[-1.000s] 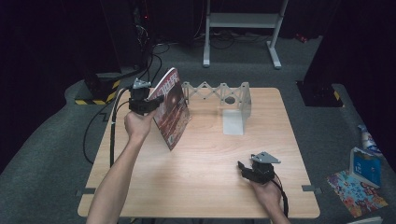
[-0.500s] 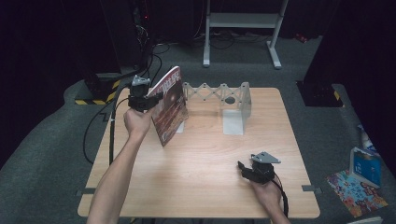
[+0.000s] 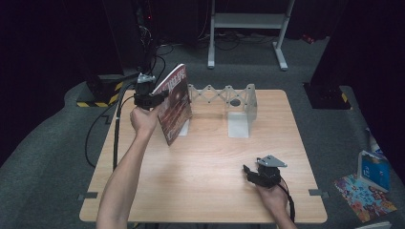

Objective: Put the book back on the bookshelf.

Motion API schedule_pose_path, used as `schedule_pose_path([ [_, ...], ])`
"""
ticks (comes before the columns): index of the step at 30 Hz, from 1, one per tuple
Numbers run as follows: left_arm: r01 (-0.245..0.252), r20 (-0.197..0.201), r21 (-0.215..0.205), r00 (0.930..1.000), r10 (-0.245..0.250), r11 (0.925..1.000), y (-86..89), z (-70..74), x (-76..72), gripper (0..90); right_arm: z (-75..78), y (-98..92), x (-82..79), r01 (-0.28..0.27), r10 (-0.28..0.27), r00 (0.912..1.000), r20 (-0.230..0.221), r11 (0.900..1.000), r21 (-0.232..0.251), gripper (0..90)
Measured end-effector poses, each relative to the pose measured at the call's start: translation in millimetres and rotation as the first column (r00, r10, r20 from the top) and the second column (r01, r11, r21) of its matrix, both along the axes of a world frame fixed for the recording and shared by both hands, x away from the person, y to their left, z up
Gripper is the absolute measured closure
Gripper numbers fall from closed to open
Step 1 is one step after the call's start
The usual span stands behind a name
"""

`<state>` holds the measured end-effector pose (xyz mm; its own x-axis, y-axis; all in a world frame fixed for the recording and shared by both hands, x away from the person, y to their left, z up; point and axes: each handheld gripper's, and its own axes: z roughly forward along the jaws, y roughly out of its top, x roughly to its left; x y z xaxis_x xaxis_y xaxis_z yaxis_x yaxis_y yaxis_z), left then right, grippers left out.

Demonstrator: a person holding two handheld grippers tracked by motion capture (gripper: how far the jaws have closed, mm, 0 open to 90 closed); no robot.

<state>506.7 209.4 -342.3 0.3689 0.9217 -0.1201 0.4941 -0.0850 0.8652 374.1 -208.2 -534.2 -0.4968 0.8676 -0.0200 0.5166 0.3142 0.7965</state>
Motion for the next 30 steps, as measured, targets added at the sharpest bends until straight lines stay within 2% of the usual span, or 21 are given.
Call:
schedule_pose_path([
  [3,-0.012,-0.008,-0.042,0.9999,0.012,0.9991,4.3,-3.8,1.6,83.5,0.0,0.2,-0.2,0.001,-0.001,1.0,-0.001,1.0,0.001,33.7],
  [11,-0.045,-0.011,-0.047,0.9989,0.045,0.9978,17.5,-6.9,3.6,83.0,0.0,0.2,-0.2,0.001,-0.001,1.0,0.0,1.0,0.0,33.7],
  [19,-0.037,-0.003,0.007,0.9993,0.037,0.9993,21.5,-6.6,1.3,81.2,0.0,0.2,-0.3,0.002,-0.002,1.0,0.002,1.0,-0.003,33.7],
  [23,-0.047,-0.015,-0.002,0.9988,0.047,0.9989,24.8,-7.1,3.1,80.8,0.0,0.2,-0.3,0.002,-0.002,1.0,0.001,1.0,-0.002,33.6],
  [30,-0.054,-0.038,0.019,0.9978,0.055,0.9984,28.7,-5.8,3.5,77.9,0.0,0.4,-0.2,0.001,-0.001,1.0,0.001,1.0,-0.001,33.7],
])
